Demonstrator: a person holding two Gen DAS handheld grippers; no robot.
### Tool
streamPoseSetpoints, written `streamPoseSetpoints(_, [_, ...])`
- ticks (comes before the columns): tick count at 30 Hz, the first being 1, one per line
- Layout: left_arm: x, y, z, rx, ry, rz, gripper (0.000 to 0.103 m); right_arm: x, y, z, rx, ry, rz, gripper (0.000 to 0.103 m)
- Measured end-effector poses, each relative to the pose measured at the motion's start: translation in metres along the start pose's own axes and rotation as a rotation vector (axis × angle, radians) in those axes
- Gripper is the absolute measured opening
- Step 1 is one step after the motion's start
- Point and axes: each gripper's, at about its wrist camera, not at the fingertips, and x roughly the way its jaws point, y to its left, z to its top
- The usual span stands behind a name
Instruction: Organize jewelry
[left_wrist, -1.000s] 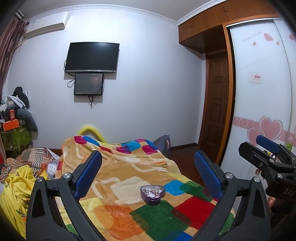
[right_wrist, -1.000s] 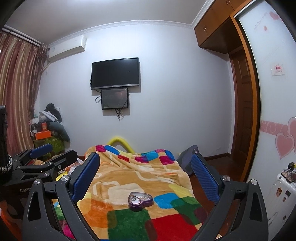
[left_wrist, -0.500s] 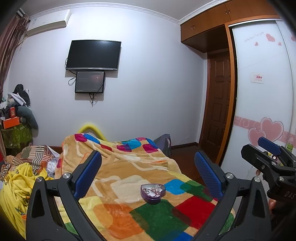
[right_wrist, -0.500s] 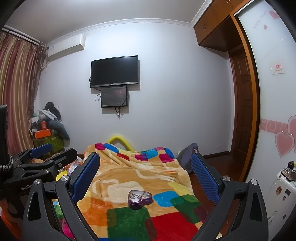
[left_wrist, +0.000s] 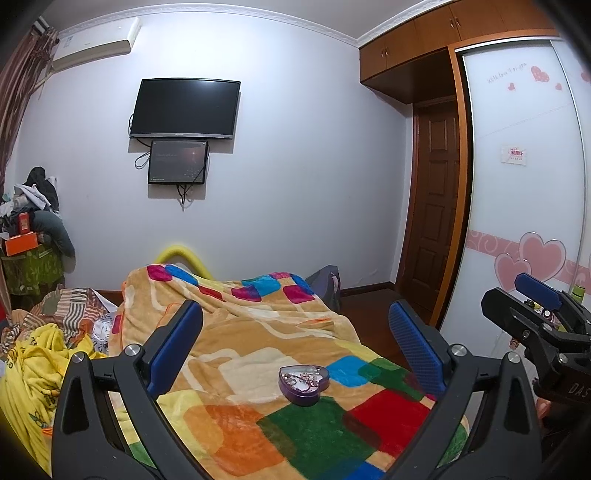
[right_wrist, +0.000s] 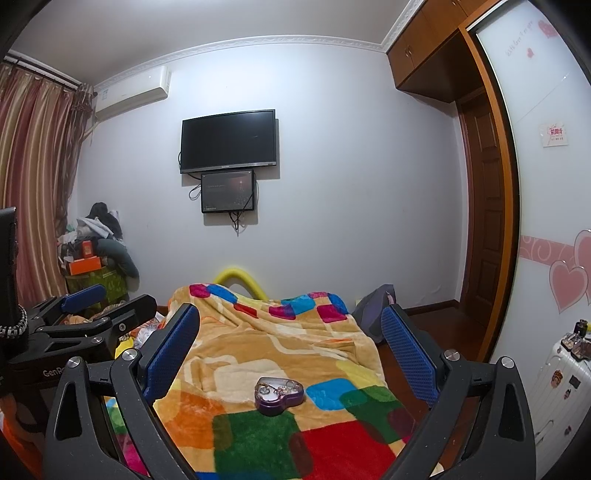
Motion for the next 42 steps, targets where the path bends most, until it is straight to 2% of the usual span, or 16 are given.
streamPoseSetpoints(16, [-0.0006, -0.0068, -0.0004, 0.025, -0.008, -0.012, 0.102, -0.0018, -0.0028, -0.0021, 0.0, 0.007, -0.006, 0.098])
streamPoseSetpoints(42, [0.0013, -0.0039, 0.0005, -0.005, 0.003, -0.03, 0.103, -0.0018, -0.0046, 0.0027, 0.006, 0.005, -0.016, 0.098])
